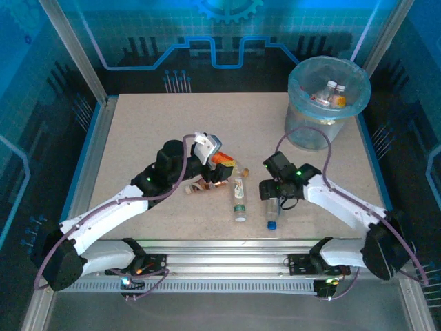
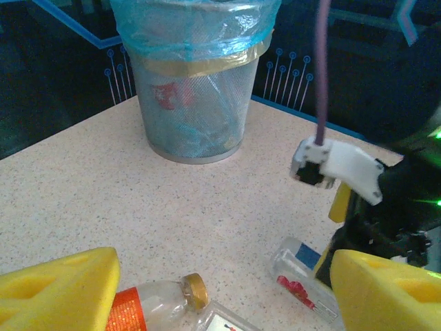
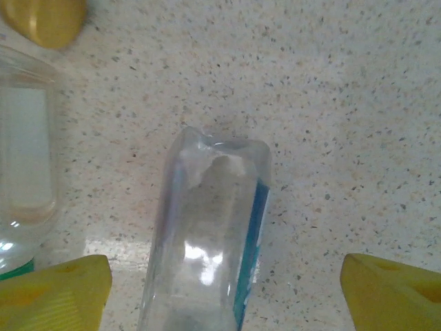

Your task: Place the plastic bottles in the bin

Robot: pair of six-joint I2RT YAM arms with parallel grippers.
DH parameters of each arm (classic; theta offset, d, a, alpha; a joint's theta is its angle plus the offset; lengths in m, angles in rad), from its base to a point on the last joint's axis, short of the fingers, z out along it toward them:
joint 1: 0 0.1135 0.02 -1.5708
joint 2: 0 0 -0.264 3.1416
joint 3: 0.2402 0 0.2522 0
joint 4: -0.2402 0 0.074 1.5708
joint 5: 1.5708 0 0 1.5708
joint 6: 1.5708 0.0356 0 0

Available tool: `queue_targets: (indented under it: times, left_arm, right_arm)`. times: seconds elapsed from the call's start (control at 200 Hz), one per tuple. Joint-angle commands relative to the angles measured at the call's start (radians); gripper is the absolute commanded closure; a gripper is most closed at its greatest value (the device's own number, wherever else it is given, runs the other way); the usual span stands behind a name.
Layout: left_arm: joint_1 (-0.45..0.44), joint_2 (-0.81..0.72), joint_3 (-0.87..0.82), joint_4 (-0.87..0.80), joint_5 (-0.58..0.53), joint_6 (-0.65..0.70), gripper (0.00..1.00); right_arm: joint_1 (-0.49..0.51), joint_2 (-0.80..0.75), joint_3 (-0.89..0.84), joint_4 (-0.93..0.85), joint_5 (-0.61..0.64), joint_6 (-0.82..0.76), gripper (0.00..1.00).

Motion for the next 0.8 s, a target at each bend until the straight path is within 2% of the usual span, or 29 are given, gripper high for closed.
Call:
queue_targets:
  times: [0.0, 0.25, 0.43, 0.615, 0.795]
  left_arm:
    - [0.003, -0.010, -0.016, -0.023, -0.027, -0.003, 0.19]
    - [0.003, -0.022, -0.008, -0.067, -0.039, -0.018, 0.19]
    - [0.004, -0.022, -0.004, -0.083, -0.042, -0.026, 0.19]
    - [0.003, -0.016, 0.008, -0.084, -0.042, -0.025, 0.19]
    - [0.003, 0.011, 0.042, -0.076, -0.041, -0.033, 0.18]
  right_arm:
    - [0.000, 0.071, 0.025, 0.016, 0.023, 0.055, 0.12]
    - [-0.028, 0.219, 0.024, 0.114, -0.076, 0.044, 0.27]
    - [-0.030, 0.218, 0.032, 0.115, -0.075, 0.033, 0.43]
    - [-0.030, 0.156, 0.084, 0.059, -0.040, -0.020, 0.46]
    - [-0.030, 0.078, 0.227, 0.018, 0.029, -0.119, 0.46]
